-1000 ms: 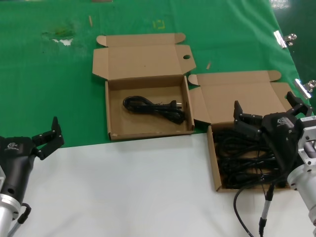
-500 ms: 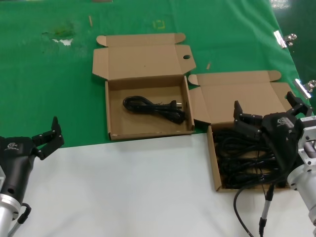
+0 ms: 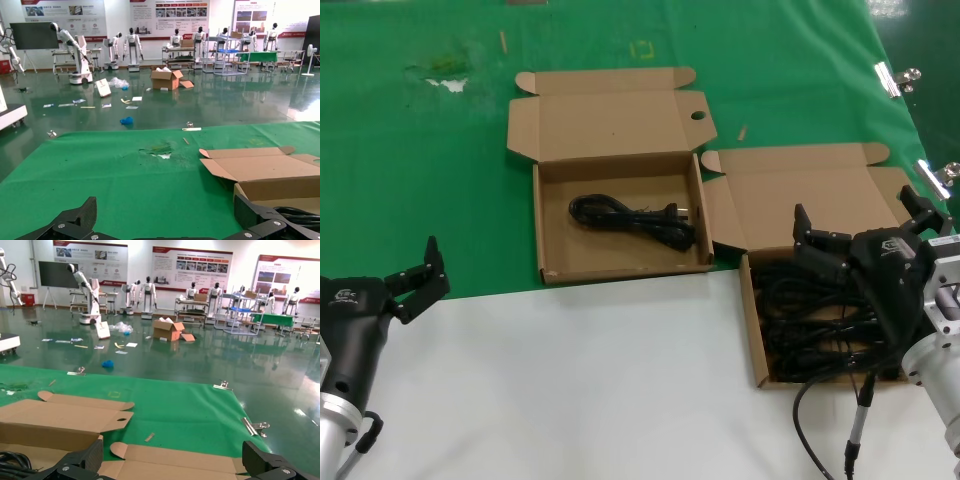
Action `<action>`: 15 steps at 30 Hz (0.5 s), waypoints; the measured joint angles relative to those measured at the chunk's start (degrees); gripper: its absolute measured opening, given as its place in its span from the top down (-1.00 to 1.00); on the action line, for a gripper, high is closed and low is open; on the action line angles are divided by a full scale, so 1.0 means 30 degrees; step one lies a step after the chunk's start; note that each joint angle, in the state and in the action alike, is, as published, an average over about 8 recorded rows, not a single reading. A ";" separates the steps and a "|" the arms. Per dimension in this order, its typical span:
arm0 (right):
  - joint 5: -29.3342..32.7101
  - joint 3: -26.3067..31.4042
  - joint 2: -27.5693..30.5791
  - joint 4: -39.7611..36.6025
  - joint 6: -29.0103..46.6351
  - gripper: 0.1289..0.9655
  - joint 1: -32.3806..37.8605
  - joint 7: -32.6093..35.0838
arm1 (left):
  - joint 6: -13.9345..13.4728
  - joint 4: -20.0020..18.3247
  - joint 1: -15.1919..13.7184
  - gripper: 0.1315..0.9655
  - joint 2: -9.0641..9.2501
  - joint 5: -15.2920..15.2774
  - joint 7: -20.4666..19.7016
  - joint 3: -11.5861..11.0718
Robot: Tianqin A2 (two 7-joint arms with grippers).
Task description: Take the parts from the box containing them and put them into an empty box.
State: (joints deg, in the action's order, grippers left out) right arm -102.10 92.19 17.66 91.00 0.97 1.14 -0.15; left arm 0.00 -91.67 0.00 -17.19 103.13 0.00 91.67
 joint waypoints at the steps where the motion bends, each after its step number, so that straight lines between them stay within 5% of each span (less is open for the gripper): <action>1: 0.0000 0.0000 0.0000 0.0000 0.0000 -1.00 0.0000 0.0000 | 0.0000 0.0000 0.0000 -1.00 0.0000 0.0000 0.0000 0.0000; 15: 0.0000 0.0000 0.0000 0.0000 0.0000 -1.00 0.0000 0.0000 | 0.0000 0.0000 0.0000 -1.00 0.0000 0.0000 0.0000 0.0000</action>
State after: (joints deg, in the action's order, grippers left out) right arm -102.10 92.19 17.66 91.00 0.97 1.14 -0.15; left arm 0.00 -91.67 0.00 -17.19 103.13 0.00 91.67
